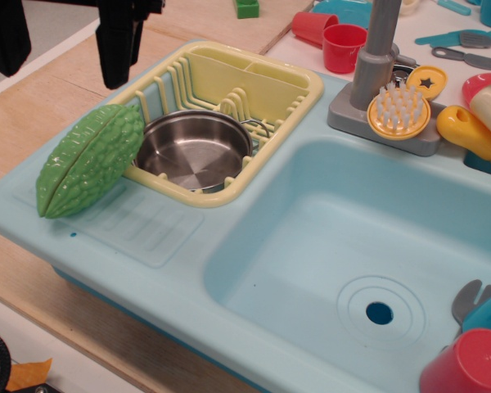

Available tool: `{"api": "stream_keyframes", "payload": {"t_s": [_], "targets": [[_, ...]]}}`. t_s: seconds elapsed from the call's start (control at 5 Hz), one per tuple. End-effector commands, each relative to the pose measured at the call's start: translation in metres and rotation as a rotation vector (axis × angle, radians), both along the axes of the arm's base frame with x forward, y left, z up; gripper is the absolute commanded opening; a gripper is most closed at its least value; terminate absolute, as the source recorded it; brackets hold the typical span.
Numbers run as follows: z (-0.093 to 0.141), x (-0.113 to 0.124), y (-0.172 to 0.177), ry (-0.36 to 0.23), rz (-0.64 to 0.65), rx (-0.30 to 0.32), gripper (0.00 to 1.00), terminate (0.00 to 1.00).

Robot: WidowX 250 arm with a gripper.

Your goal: Put green squash into pot or pan

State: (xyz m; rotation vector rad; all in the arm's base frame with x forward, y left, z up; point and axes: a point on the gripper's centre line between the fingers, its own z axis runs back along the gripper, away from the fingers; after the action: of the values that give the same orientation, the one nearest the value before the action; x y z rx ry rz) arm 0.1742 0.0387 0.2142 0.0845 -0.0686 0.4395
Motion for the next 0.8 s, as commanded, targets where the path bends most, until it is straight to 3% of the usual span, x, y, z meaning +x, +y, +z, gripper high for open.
{"api": "stream_keyframes", "payload": {"t_s": [0.0, 0.2, 0.6], "targets": [[0.000, 0.000, 0.000, 0.000, 0.000, 0.000, 1.00, 0.00], [-0.015, -0.001, 0.007, -0.018, 0.057, 0.012, 1.00, 0.00], [-0.029, -0.001, 0.016, -0.063, 0.054, 0.009, 1.00, 0.00]]}}
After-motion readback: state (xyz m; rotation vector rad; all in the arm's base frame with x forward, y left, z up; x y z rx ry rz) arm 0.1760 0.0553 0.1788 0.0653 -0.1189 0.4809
